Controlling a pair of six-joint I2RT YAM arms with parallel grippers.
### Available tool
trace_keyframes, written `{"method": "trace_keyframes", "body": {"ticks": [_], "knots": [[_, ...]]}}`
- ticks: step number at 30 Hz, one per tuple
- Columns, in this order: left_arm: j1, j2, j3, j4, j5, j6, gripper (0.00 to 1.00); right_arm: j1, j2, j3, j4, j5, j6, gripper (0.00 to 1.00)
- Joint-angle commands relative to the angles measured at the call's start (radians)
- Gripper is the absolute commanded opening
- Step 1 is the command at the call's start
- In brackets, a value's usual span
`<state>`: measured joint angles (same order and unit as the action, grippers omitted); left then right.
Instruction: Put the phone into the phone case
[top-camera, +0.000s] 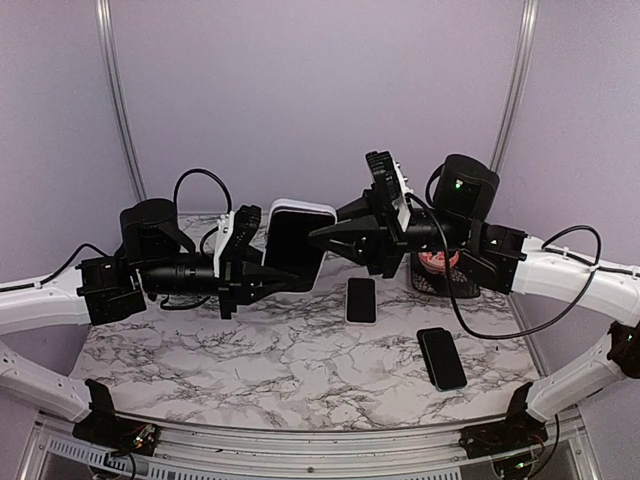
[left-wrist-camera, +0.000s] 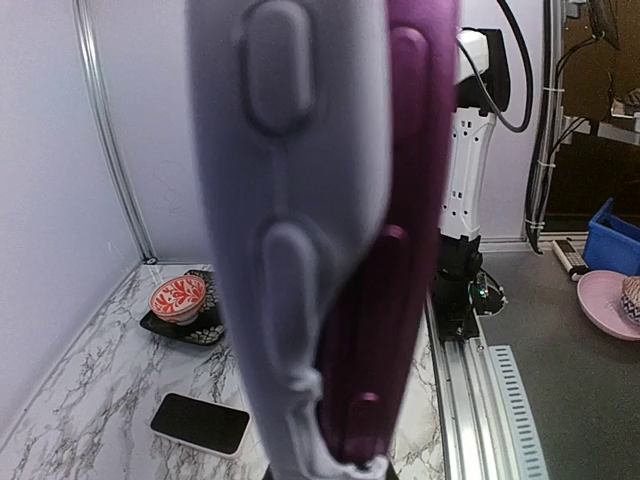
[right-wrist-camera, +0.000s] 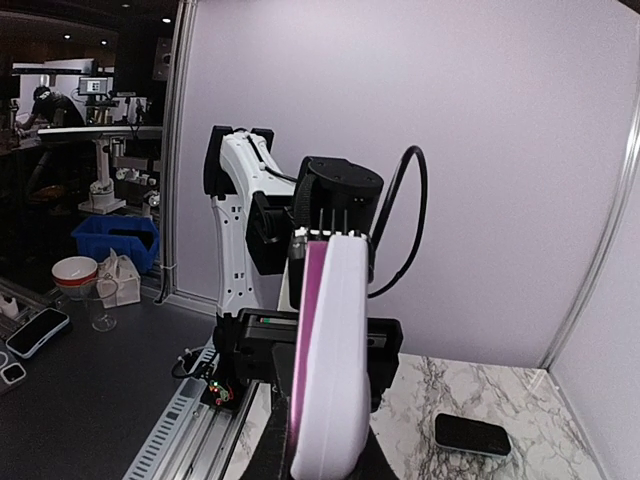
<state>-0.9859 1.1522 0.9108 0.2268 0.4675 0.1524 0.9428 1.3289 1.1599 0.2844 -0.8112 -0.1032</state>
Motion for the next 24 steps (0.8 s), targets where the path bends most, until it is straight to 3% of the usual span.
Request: {"method": "trace_keyframes", "body": {"ticks": [1, 2, 4, 5, 8, 11, 17, 21, 24], "knots": [[-0.005, -0.039, -0.011, 0.081, -0.025, -0.050, 0.00, 0.003, -0.017, 0.020, 0.024, -0.003, -0.056, 0.00], [-0.005, -0.047, -0.018, 0.071, -0.055, -0.036, 0.00, 0.000, -0.023, 0.029, -0.030, 0.026, -0.094, 0.17], [-0.005, -0.062, -0.024, 0.000, -0.161, 0.036, 0.00, 0.001, -0.039, 0.086, -0.231, 0.128, -0.210, 0.88], [-0.007, -0.066, -0.016, -0.055, -0.229, 0.096, 0.00, 0.000, -0.048, 0.115, -0.350, 0.198, -0.271, 0.97], [-0.036, -0.049, 0.018, -0.253, -0.428, 0.254, 0.00, 0.001, -0.066, 0.198, -0.597, 0.362, -0.458, 0.99], [-0.048, -0.043, 0.028, -0.306, -0.503, 0.315, 0.00, 0.016, -0.021, 0.302, -0.743, 0.332, -0.617, 0.99], [-0.056, -0.042, 0.043, -0.322, -0.505, 0.319, 0.00, 0.106, 0.114, 0.467, -0.938, 0.410, -0.779, 0.95], [-0.065, -0.031, 0.049, -0.328, -0.505, 0.319, 0.00, 0.109, 0.155, 0.495, -0.959, 0.391, -0.794, 0.92], [-0.068, -0.025, 0.052, -0.331, -0.500, 0.320, 0.00, 0.121, 0.187, 0.504, -0.946, 0.379, -0.794, 0.83]]}}
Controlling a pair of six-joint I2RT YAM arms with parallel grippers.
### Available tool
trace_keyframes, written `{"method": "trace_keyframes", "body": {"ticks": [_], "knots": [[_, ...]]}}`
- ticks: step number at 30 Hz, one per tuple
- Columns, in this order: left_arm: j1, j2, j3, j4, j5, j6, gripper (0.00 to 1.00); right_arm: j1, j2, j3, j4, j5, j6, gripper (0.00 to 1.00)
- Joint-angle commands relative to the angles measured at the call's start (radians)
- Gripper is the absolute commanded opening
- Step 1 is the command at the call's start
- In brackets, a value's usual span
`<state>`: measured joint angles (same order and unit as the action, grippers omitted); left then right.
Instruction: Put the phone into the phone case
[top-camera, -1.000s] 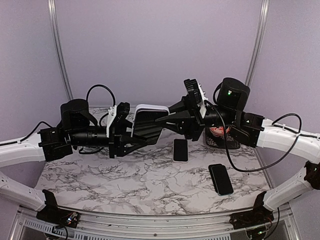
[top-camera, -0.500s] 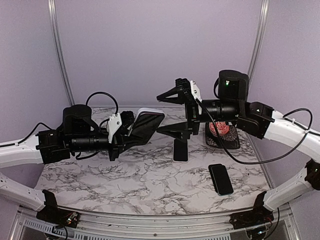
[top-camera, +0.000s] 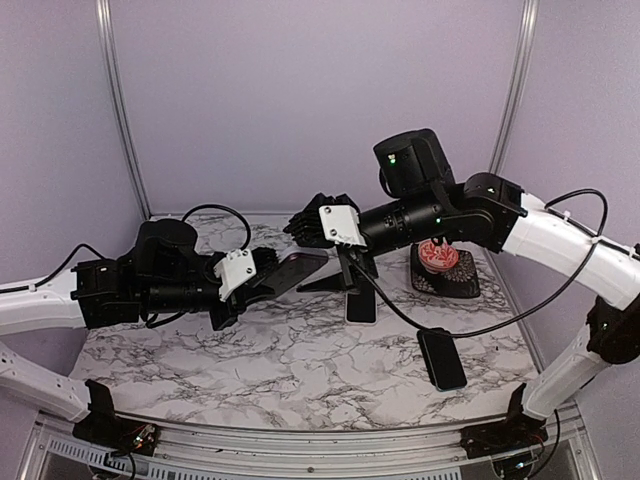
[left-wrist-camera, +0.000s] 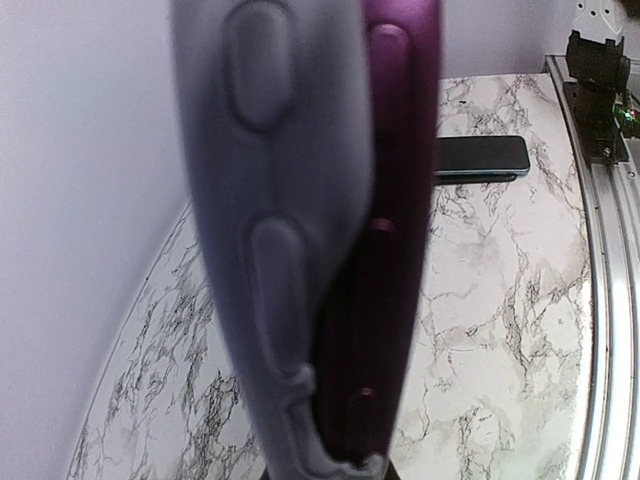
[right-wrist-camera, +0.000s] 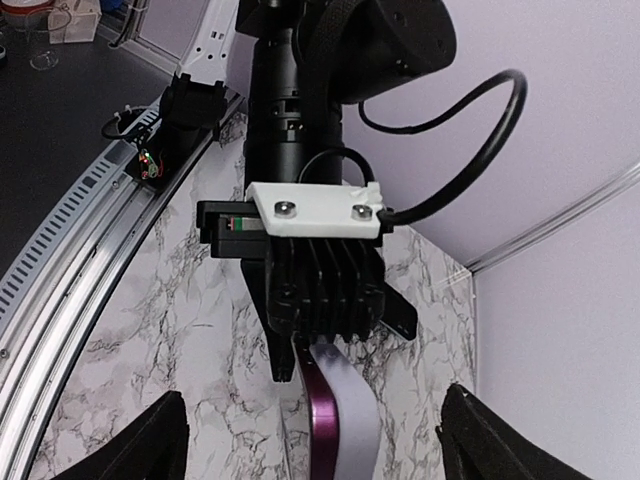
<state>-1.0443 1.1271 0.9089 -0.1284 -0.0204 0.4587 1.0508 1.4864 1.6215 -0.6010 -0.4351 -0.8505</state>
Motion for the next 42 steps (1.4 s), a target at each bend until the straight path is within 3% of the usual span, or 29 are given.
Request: {"method": "trace_keyframes", "body": {"ticks": [1, 3, 4, 5, 6, 12, 13, 15, 16, 21, 23, 26, 30, 33, 36, 40, 41, 42], "knots": [[-0.010, 0.002, 0.056, 0.024, -0.011, 0.013, 0.00, 0.020, 0.043, 0.050, -0.062, 0.009, -0.047, 0.77], [-0.010, -0.002, 0.057, 0.024, -0.011, 0.012, 0.00, 0.026, 0.066, 0.065, -0.072, 0.022, -0.044, 0.51], [-0.010, -0.005, 0.057, 0.023, -0.009, 0.012, 0.00, 0.025, 0.073, 0.071, -0.081, 0.032, -0.041, 0.32], [-0.010, -0.008, 0.055, 0.024, -0.009, 0.012, 0.00, 0.026, 0.079, 0.082, -0.091, 0.046, -0.047, 0.03], [-0.010, -0.009, 0.053, 0.024, -0.008, 0.013, 0.00, 0.025, 0.079, 0.085, -0.089, 0.063, -0.040, 0.00], [-0.011, -0.003, 0.048, 0.024, -0.004, 0.012, 0.00, 0.024, 0.057, 0.070, -0.048, 0.060, -0.017, 0.00], [-0.011, -0.005, 0.048, 0.023, -0.004, 0.012, 0.00, 0.024, 0.052, 0.063, -0.031, 0.079, -0.009, 0.04], [-0.011, -0.006, 0.047, 0.024, -0.004, 0.013, 0.00, 0.024, 0.037, 0.041, 0.006, 0.111, 0.012, 0.51], [-0.011, -0.008, 0.047, 0.023, -0.003, 0.012, 0.00, 0.023, 0.028, 0.026, 0.020, 0.121, 0.012, 0.65], [-0.010, -0.034, 0.044, 0.064, 0.015, -0.039, 0.00, 0.006, -0.042, -0.086, 0.152, 0.158, 0.074, 0.96], [-0.008, -0.069, 0.010, 0.152, 0.096, -0.091, 0.00, -0.048, -0.080, -0.152, 0.246, 0.111, 0.168, 0.99], [-0.008, -0.128, -0.084, 0.346, 0.221, -0.184, 0.00, -0.122, -0.139, -0.278, 0.460, -0.095, 0.346, 0.97], [-0.008, -0.105, -0.086, 0.391, 0.286, -0.255, 0.00, -0.114, -0.171, -0.373, 0.641, -0.233, 0.428, 0.77], [-0.008, -0.092, -0.086, 0.391, 0.266, -0.257, 0.00, -0.111, -0.161, -0.375, 0.680, -0.268, 0.471, 0.66], [-0.008, -0.103, -0.088, 0.392, 0.248, -0.252, 0.00, -0.108, -0.131, -0.334, 0.633, -0.334, 0.470, 0.79], [-0.008, -0.102, -0.090, 0.392, 0.239, -0.252, 0.00, -0.097, -0.103, -0.293, 0.540, -0.369, 0.436, 0.80], [-0.008, -0.098, -0.092, 0.391, 0.239, -0.251, 0.00, -0.091, -0.101, -0.293, 0.540, -0.375, 0.431, 0.77], [-0.008, -0.096, -0.093, 0.391, 0.236, -0.252, 0.00, -0.088, -0.101, -0.292, 0.554, -0.378, 0.435, 0.68]]}}
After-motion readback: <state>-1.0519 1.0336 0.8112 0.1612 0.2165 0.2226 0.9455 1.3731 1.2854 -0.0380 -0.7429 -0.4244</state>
